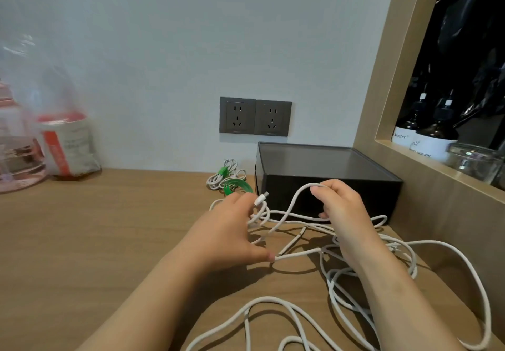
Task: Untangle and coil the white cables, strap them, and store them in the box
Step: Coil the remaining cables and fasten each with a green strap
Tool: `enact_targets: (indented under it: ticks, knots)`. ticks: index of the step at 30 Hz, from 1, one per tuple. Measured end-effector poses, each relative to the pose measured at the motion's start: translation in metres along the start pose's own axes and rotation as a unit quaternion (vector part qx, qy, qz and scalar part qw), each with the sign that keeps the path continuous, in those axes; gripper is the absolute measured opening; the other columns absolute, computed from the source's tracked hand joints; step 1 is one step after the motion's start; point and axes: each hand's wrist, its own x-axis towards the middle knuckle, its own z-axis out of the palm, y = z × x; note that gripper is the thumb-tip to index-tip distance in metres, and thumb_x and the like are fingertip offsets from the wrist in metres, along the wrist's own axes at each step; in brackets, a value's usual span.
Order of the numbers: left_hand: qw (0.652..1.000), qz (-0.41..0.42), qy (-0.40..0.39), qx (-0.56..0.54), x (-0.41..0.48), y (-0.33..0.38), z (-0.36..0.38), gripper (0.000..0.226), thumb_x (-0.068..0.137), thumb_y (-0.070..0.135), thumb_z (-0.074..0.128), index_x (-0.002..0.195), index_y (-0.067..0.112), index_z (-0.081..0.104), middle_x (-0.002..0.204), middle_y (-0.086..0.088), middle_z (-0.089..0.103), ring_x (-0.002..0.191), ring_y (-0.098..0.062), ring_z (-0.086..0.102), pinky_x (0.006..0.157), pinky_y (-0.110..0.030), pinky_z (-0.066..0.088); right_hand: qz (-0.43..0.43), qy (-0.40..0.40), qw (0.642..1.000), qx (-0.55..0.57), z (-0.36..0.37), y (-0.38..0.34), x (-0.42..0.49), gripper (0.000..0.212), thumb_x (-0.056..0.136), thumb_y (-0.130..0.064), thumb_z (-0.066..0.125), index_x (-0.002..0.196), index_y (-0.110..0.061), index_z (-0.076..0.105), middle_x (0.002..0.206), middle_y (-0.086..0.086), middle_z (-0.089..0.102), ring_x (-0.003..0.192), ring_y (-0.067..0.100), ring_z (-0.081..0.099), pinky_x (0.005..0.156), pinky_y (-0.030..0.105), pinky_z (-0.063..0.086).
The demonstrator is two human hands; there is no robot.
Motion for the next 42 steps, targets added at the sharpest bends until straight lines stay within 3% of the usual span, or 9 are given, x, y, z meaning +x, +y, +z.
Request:
enact_targets:
  ticks: [6, 10, 15, 18, 22, 26, 31, 34, 42]
  knots:
    - [0.999, -0.015, 0.045, 0.013, 0.002, -0.003, 0.000, 0.027, 0.087, 0.035, 0.061, 0.109, 0.030, 0.045, 0.104, 0.007, 0.063, 0.086, -0.012, 0.055, 0.069, -0.025, 0.045, -0.019, 0.020, 1.000, 0.006, 0.005, 0.003, 0.001, 0.021, 0.095, -0.026, 0.047, 0.081, -0.012, 0.056, 0.063, 0.002, 0.042, 0.061, 0.012, 0.042, 0.063, 0.029, 0.041]
    - [1.000, -0.014, 0.020, -0.002, 0.001, -0.003, 0.001, 0.020, 0.092, 0.036, 0.053, 0.110, 0.030, 0.047, 0.101, 0.006, 0.063, 0.087, -0.012, 0.058, 0.072, -0.027, 0.050, -0.043, 0.023, 0.999, 0.008, 0.006, 0.003, -0.001, 0.023, 0.095, -0.027, 0.047, 0.078, -0.013, 0.054, 0.062, 0.001, 0.042, 0.060, 0.012, 0.041, 0.061, 0.027, 0.039]
    - [0.997, -0.008, 0.030, -0.077, 0.000, -0.006, -0.003, 0.015, 0.092, 0.020, 0.051, 0.087, 0.032, 0.043, 0.087, 0.002, 0.060, 0.077, -0.015, 0.054, 0.067, -0.029, 0.044, -0.056, 0.032, 0.997, 0.048, 0.001, 0.005, 0.002, 0.029, 0.094, -0.026, 0.048, 0.069, -0.014, 0.055, 0.051, -0.005, 0.040, 0.055, 0.011, 0.039, 0.059, 0.028, 0.036]
    - [0.983, -0.016, 0.054, -0.176, 0.000, -0.005, -0.003, 0.021, 0.097, 0.019, 0.045, 0.081, 0.033, 0.043, 0.079, 0.002, 0.062, 0.073, -0.015, 0.057, 0.062, -0.018, 0.044, -0.063, 0.030, 0.996, 0.058, 0.001, 0.006, 0.003, 0.033, 0.095, -0.028, 0.044, 0.068, -0.013, 0.056, 0.053, -0.001, 0.037, 0.049, 0.008, 0.035, 0.053, 0.027, 0.032]
    - [0.916, -0.067, 0.032, -0.395, 0.000, -0.002, -0.005, 0.010, 0.099, 0.022, 0.039, 0.093, 0.024, 0.046, 0.068, -0.004, 0.056, 0.058, -0.022, 0.060, 0.047, -0.028, 0.048, -0.075, 0.022, 0.995, 0.058, 0.001, 0.007, 0.002, 0.032, 0.096, -0.027, 0.043, 0.071, -0.013, 0.059, 0.050, -0.002, 0.038, 0.042, 0.005, 0.033, 0.046, 0.021, 0.031]
    - [0.878, -0.096, 0.018, -0.468, -0.001, -0.003, -0.008, 0.014, 0.100, 0.025, 0.040, 0.088, 0.018, 0.045, 0.058, 0.000, 0.048, 0.040, -0.013, 0.041, 0.038, -0.022, 0.033, -0.092, 0.001, 0.994, 0.053, 0.001, 0.007, 0.002, 0.027, 0.096, -0.024, 0.043, 0.079, -0.018, 0.063, 0.047, -0.008, 0.040, 0.041, 0.004, 0.035, 0.040, 0.013, 0.031]
    - [0.770, -0.145, -0.058, -0.619, -0.004, 0.000, -0.013, 0.024, 0.098, 0.031, 0.042, 0.082, 0.014, 0.048, 0.046, 0.002, 0.033, 0.033, -0.007, 0.025, 0.033, -0.012, 0.024, -0.141, -0.006, 0.990, -0.008, 0.005, 0.010, 0.001, 0.022, 0.096, -0.024, 0.044, 0.084, -0.029, 0.062, 0.047, -0.013, 0.049, 0.045, 0.001, 0.043, 0.042, 0.010, 0.033]
    - [0.739, -0.159, -0.064, -0.652, -0.004, 0.002, -0.013, 0.031, 0.098, 0.035, 0.041, 0.072, 0.017, 0.043, 0.043, 0.004, 0.026, 0.030, -0.006, 0.020, 0.034, -0.009, 0.021, -0.163, -0.004, 0.986, -0.035, 0.007, 0.010, 0.001, 0.021, 0.095, -0.024, 0.045, 0.083, -0.033, 0.059, 0.049, -0.014, 0.051, 0.048, 0.000, 0.046, 0.043, 0.010, 0.035]
    - [0.812, -0.204, 0.075, -0.541, 0.004, 0.004, -0.004, 0.036, 0.092, 0.044, 0.052, 0.074, 0.015, 0.042, 0.044, 0.005, 0.031, 0.034, -0.009, 0.025, 0.036, -0.016, 0.023, -0.166, -0.061, 0.984, -0.029, 0.017, 0.011, -0.005, 0.013, 0.095, -0.021, 0.046, 0.091, -0.026, 0.058, 0.052, -0.008, 0.047, 0.047, 0.002, 0.042, 0.045, 0.014, 0.037]
